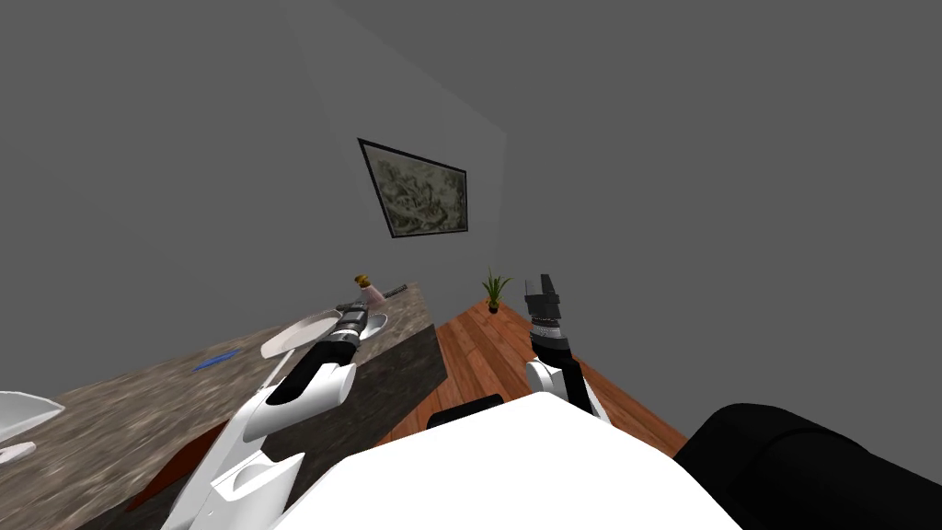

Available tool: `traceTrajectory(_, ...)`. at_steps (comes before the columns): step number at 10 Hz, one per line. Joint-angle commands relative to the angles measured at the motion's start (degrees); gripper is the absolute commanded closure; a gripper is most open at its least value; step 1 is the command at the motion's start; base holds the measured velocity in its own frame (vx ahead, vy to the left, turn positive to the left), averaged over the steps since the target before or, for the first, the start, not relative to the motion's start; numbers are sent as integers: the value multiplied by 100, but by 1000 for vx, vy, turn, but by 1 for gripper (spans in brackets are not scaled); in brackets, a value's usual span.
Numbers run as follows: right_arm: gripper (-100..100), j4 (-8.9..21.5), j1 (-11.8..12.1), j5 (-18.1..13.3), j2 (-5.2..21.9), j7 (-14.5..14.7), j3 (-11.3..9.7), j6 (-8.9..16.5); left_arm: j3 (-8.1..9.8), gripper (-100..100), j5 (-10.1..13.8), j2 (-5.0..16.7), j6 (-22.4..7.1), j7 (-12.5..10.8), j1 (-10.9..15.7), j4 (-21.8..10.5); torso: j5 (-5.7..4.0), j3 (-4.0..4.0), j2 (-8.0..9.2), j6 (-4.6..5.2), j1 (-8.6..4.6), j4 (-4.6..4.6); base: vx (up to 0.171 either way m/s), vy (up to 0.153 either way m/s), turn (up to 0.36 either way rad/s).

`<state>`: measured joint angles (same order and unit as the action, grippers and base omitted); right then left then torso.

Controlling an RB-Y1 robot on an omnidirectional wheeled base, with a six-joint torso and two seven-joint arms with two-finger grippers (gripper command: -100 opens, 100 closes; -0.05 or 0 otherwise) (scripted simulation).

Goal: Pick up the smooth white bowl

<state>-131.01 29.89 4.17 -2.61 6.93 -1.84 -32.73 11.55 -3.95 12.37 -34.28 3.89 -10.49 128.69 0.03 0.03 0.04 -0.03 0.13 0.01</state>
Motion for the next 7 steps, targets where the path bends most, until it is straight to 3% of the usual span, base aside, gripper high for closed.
traceTrajectory(1,0,0,0,0,0,0,0,0,16,-100,-6,-15,-286,-31,62,-3,0,0,0,0,0,0,-17,27,-70)
traceTrajectory(7,0,0,1,0,0,0,0,0,79,-100,10,-79,-1102,-172,233,-11,2,-1,-3,-3,8,-1,-7,32,-56)
